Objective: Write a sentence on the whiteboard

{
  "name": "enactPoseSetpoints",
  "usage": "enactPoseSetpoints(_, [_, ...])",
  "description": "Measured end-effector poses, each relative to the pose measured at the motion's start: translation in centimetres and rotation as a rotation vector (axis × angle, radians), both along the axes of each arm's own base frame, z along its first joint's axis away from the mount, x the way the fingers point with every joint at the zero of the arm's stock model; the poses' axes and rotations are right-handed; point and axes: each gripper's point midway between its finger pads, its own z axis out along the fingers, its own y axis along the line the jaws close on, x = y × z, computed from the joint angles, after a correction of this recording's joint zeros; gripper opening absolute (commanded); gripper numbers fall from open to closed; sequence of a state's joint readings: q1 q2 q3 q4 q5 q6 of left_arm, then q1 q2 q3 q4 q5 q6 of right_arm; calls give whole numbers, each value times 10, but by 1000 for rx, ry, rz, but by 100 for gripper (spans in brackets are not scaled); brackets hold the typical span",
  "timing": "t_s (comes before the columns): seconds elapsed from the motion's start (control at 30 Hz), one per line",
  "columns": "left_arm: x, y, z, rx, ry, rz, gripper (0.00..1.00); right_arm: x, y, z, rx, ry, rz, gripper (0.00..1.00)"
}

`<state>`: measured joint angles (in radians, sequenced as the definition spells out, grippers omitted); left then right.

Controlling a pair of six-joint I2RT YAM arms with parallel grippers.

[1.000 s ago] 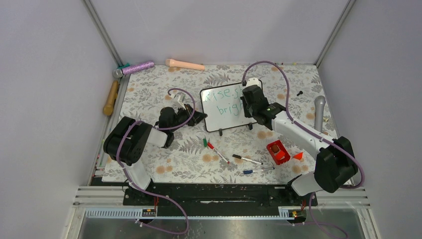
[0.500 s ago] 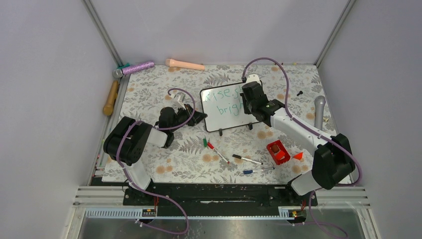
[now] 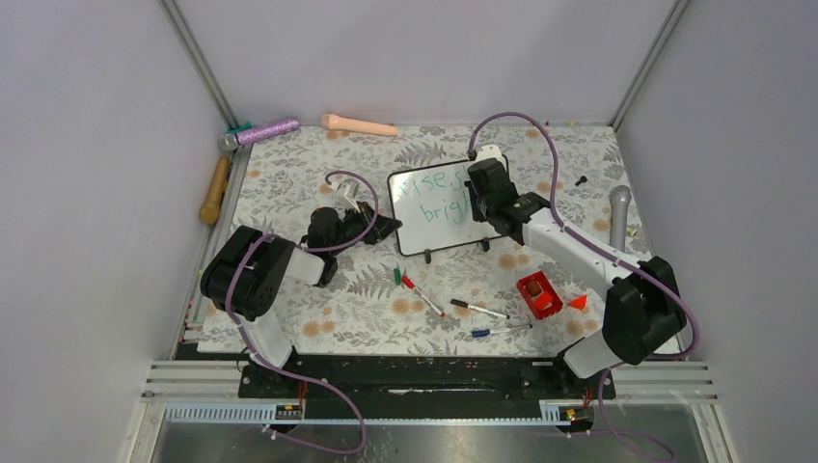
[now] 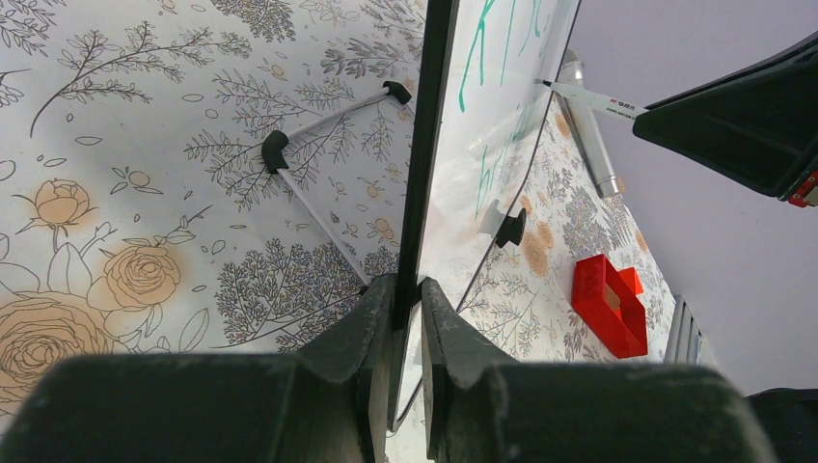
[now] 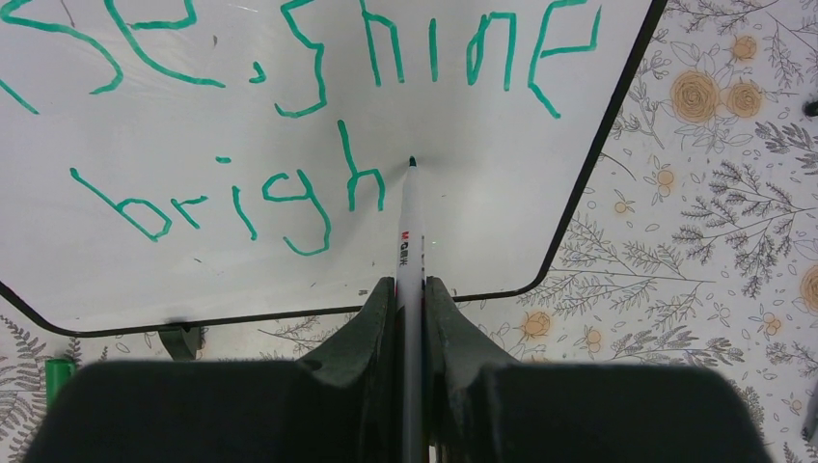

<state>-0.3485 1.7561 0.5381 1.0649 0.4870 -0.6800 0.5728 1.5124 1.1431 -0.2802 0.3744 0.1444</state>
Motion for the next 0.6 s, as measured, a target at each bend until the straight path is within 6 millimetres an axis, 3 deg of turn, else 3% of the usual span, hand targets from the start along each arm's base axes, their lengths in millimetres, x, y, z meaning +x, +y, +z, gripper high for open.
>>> enactPoseSetpoints(0.6, [0, 0, 0, -1, 0, 1, 0, 4, -13, -2, -29, -2, -43, 0])
